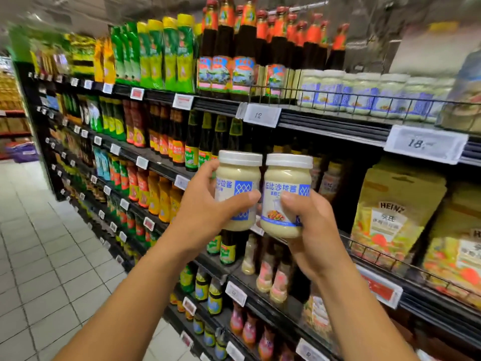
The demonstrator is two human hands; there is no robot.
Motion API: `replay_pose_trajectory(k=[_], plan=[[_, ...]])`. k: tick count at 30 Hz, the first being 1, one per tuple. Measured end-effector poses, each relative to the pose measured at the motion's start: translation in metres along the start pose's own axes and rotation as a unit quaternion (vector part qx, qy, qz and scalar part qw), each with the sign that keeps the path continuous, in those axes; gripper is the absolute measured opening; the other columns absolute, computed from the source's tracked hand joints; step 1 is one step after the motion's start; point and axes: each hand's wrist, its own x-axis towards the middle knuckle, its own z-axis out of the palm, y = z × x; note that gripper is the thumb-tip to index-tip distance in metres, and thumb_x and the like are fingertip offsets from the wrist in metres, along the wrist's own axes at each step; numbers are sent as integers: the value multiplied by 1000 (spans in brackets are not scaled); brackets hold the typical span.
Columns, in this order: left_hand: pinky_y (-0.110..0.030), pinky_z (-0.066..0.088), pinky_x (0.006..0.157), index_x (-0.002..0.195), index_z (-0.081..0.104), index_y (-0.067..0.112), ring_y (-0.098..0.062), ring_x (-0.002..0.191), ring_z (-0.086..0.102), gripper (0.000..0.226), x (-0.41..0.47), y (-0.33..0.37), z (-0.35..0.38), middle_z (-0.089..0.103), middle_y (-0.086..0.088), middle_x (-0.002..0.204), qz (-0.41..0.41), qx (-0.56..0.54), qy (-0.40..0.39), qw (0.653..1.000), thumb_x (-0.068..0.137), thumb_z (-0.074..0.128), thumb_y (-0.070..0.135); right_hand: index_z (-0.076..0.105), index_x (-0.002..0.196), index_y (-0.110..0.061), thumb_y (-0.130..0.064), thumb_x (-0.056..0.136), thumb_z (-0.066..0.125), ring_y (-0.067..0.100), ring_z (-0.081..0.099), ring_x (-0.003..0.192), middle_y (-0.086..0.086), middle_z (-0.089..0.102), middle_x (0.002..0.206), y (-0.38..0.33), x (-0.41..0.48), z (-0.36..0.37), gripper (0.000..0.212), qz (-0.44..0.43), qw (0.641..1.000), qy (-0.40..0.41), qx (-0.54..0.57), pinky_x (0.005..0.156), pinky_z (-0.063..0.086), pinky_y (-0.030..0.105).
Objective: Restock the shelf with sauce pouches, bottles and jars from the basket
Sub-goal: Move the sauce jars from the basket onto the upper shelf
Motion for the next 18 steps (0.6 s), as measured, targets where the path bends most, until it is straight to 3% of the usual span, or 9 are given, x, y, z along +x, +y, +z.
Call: replay_pose_trajectory(k=[3, 8, 12, 14, 16, 18], plan=[[-26, 58, 68, 125, 51, 12, -20, 90, 74, 70, 31, 7, 1, 76, -4, 101, 19, -1, -13, 1000, 66, 87, 21, 70, 104, -10, -36, 66, 72, 27, 71, 84, 16, 74, 95, -11, 30, -4, 46, -23, 1000, -2, -13, 75, 59, 48], [-36, 61, 71, 128, 52, 17, -23, 96, 73, 66, 83, 15, -1, 75, -5, 106, 49, 2, -43, 998, 71, 84, 24, 65, 107, -1, -37, 64, 72, 30, 64, 77, 18, 68, 89, -33, 67, -4, 56, -49, 998, 10, -27, 58, 57, 33], [-31, 60, 76, 127, 52, 15, -21, 99, 73, 63, 124, 18, -2, 75, -3, 108, 72, -13, -76, 994, 72, 80, 22, 57, 110, 12, -41, 61, 70, 35, 52, 69, 39, 57, 87, -42, 91, 0, 73, -68, 995, 37, -58, 42, 43, 25], [-29, 59, 75, 127, 52, 13, -21, 99, 73, 61, 145, 22, -4, 76, -4, 107, 86, -26, -100, 991, 72, 79, 19, 59, 112, 9, -42, 63, 69, 36, 52, 69, 40, 59, 92, -46, 105, 5, 71, -88, 992, 42, -76, 48, 44, 31], [-30, 59, 75, 127, 52, 11, -21, 99, 73, 60, 168, 29, -5, 75, -6, 108, 99, -44, -122, 987, 73, 78, 18, 63, 111, 4, -37, 67, 71, 35, 58, 76, 27, 66, 93, -52, 121, 12, 60, -120, 988, 50, -83, 61, 46, 43], [-33, 60, 75, 128, 52, 9, -23, 99, 73, 62, 192, 39, -6, 75, -8, 109, 112, -50, -141, 982, 73, 78, 18, 67, 108, -1, -29, 73, 70, 30, 64, 83, 16, 71, 94, -62, 141, 18, 45, -149, 982, 67, -94, 72, 51, 45]])
